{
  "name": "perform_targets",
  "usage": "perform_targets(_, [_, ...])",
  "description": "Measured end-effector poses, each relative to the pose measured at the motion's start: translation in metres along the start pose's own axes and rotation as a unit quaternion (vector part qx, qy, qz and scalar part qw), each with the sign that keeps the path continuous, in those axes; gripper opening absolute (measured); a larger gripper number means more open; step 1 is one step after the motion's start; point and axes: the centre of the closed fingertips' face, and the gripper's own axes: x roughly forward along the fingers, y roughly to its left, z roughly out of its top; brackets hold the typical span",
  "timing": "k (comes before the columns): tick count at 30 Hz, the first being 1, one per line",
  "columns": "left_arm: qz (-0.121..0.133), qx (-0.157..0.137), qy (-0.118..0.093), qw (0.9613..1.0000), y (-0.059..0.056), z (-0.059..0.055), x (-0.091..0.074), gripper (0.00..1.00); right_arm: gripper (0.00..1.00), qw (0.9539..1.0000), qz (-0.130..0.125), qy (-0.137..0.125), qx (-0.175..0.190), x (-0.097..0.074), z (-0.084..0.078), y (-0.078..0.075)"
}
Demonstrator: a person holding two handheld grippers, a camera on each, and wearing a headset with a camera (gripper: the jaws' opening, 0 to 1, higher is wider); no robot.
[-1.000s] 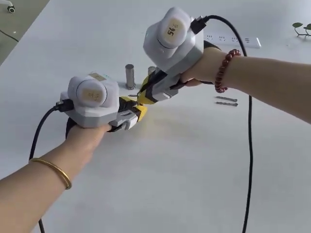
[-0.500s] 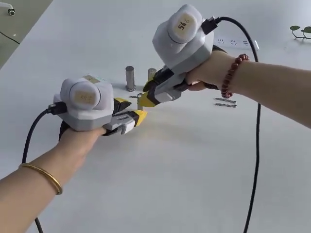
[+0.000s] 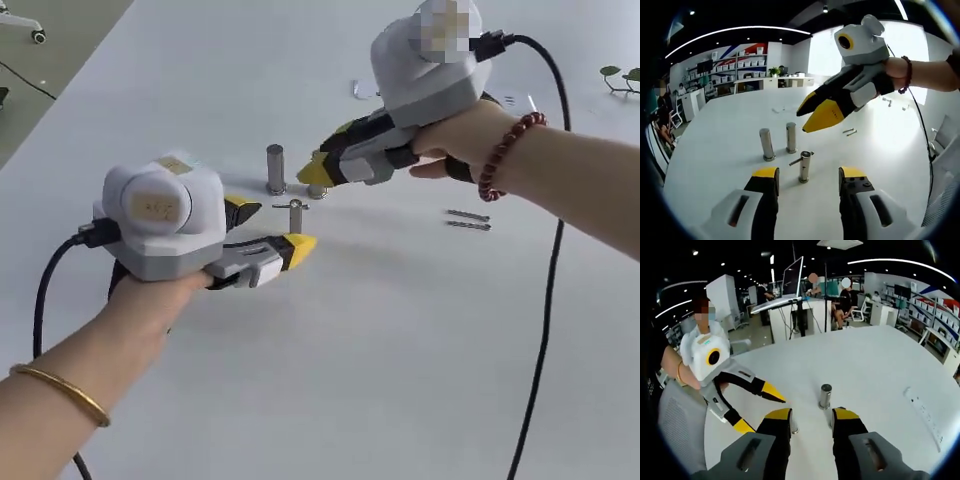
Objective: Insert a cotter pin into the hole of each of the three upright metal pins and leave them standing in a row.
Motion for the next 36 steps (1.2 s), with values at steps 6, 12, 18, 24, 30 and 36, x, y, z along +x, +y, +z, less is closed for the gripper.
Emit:
perform_targets(6, [0.0,0.009,-0.005,0.9999,-0.004,0.006,-0.008,0.55,0.24,0.9996,-0.027,-0.005,-0.001,0.011,-0.003,-0.022])
perform_targets(12, [0.002,0.023,0.001,0.9997,-0.005,0.004,-0.013,0.6,0.2,0.999,-0.042,-0.005,0.013,0.022,-0.01,-0.04])
perform_targets(18, [0.005,0.012,-0.002,0.9999,-0.003,0.003,-0.017,0.65,0.17,0.9984,-0.05,-0.004,0.024,0.034,-0.022,-0.043])
perform_targets(24, [0.011,0.008,-0.001,0.9999,-0.002,0.004,-0.02,0.7,0.11,0.9972,-0.061,-0.013,0.04,0.041,-0.025,-0.051])
perform_targets(30, [0.012,0.004,-0.003,0.9999,-0.004,0.004,-0.022,0.75,0.1,0.9968,-0.059,-0.019,0.05,0.044,-0.026,-0.049])
perform_targets(36, [0.015,0.018,-0.003,0.9997,-0.008,0.006,-0.025,0.77,0.09,0.9959,-0.067,-0.02,0.057,0.045,-0.027,-0.047])
